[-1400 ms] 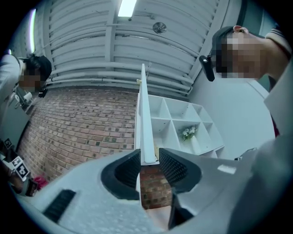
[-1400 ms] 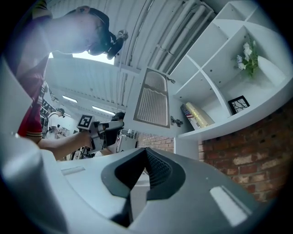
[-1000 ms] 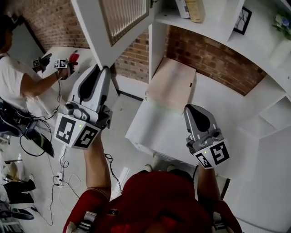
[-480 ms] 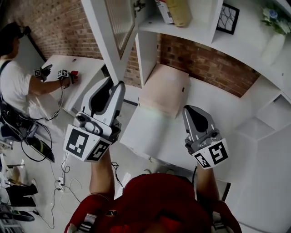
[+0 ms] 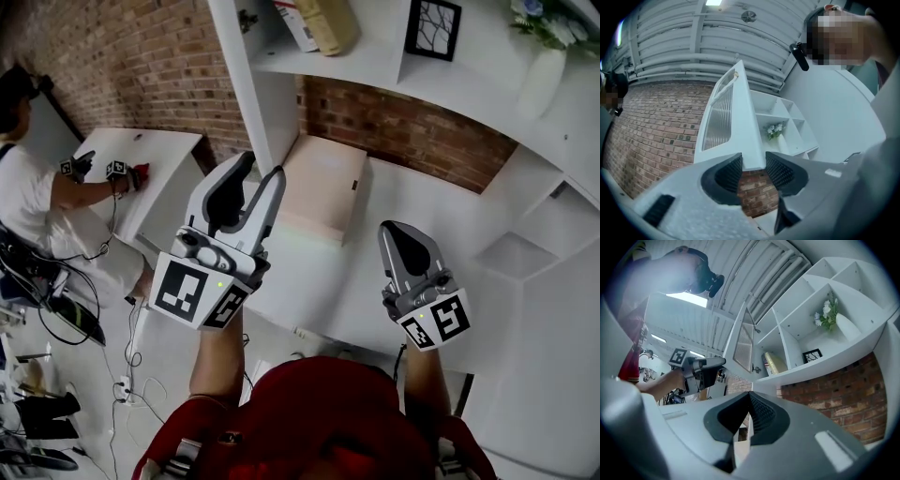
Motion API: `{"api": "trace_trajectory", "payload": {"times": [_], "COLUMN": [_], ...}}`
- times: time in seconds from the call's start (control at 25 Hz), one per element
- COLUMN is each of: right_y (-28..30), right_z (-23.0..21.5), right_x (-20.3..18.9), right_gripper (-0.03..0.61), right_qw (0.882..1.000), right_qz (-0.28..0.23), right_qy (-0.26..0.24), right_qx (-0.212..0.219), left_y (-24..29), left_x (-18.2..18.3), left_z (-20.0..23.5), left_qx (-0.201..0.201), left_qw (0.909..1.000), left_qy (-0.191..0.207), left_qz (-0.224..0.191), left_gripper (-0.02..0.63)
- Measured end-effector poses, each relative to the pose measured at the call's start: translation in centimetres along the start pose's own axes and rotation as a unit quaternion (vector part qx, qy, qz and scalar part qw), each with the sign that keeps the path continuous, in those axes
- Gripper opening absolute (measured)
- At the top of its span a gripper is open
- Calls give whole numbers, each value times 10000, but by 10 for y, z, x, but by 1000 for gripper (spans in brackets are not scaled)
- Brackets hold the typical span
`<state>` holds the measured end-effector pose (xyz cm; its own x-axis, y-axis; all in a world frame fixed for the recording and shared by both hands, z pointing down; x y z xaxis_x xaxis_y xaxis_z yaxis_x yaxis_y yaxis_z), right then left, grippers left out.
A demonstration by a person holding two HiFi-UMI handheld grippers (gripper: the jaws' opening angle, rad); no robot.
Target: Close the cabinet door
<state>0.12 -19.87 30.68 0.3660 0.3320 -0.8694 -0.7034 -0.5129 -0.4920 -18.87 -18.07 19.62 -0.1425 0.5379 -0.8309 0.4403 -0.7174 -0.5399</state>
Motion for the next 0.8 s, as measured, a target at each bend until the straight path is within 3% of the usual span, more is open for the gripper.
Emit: {"api": "trace_trajectory", "payload": {"times": [0.4, 0.8], "right_y": [-21, -46], "right_z": [-25, -55], "right_x": [5, 9], "right_gripper": [14, 14], "right_qw": [9998, 9986], "right_qz": [-23, -11], "right_qy": [-48, -122], "right_qx": [-203, -514], "left_y": [53, 105], "left_x": [-31, -63], "left_z": [-30, -42], "left_qx": [-162, -264], "left_qw": [9993, 9989], "left_qy": [252, 165], "left_qz": [239, 336], "left_gripper": [190, 184]}}
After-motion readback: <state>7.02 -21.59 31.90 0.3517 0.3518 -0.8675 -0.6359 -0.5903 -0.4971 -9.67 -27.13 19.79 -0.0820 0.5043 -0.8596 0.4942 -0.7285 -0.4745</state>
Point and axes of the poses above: the fingertips, and each gripper's own axes: y forward along the fingers, z to its left, x out of its top, the point moved 3 cm from there along -y, backward along the fingers, and after that the axes turned 13 degrees about -z, right-handed, at the moved point
